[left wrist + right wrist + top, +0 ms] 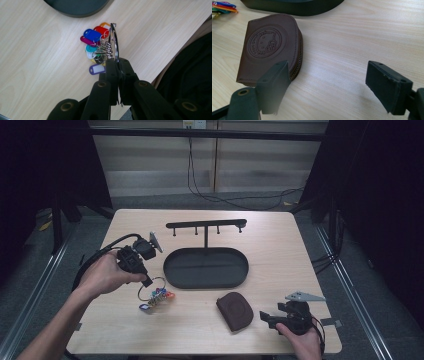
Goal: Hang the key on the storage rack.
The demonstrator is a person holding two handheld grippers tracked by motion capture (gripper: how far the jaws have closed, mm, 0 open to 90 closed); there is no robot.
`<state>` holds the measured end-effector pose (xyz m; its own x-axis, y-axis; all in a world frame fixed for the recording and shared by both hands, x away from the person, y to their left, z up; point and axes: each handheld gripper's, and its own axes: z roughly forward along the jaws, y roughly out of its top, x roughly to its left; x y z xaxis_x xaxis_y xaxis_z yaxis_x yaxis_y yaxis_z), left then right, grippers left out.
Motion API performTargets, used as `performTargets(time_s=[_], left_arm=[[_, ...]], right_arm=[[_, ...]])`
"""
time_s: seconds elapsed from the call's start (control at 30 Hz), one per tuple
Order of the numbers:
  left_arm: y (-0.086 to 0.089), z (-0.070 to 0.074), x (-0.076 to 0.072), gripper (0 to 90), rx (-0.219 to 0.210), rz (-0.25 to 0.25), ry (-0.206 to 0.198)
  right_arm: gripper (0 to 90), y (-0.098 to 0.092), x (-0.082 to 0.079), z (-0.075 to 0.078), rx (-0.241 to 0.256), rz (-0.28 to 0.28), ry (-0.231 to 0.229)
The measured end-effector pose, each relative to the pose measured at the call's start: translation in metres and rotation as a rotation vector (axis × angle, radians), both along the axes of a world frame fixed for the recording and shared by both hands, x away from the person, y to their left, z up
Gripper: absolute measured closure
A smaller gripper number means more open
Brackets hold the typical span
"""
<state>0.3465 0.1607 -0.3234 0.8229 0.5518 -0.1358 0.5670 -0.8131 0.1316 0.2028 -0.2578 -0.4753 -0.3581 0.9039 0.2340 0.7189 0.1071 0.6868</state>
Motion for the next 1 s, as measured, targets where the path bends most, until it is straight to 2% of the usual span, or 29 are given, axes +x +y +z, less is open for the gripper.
performTargets(time_s=[0.3,0.63,0.83,1.0], left_arm=[[0.001,0.025,0.0,87.9,-0.015,0.011,-0.035],[0.001,0.04,0.002,87.9,-0.032,0.013,-0.041],[-0.001,0.048,0.004,87.9,-0.005,0.016,-0.056],[-0.002,0.054,0.009,87.9,-0.013,0.023,-0.054]], right_arm=[[19.0,0.0,0.0,0.0,-0.001,0.0,0.0],[18.8,0.0,0.0,0.0,-0.001,0.005,0.005],[18.8,0.0,-0.001,0.0,0.001,0.004,-0.001],[18.7,0.001,0.0,0.0,0.0,0.008,0.001]])
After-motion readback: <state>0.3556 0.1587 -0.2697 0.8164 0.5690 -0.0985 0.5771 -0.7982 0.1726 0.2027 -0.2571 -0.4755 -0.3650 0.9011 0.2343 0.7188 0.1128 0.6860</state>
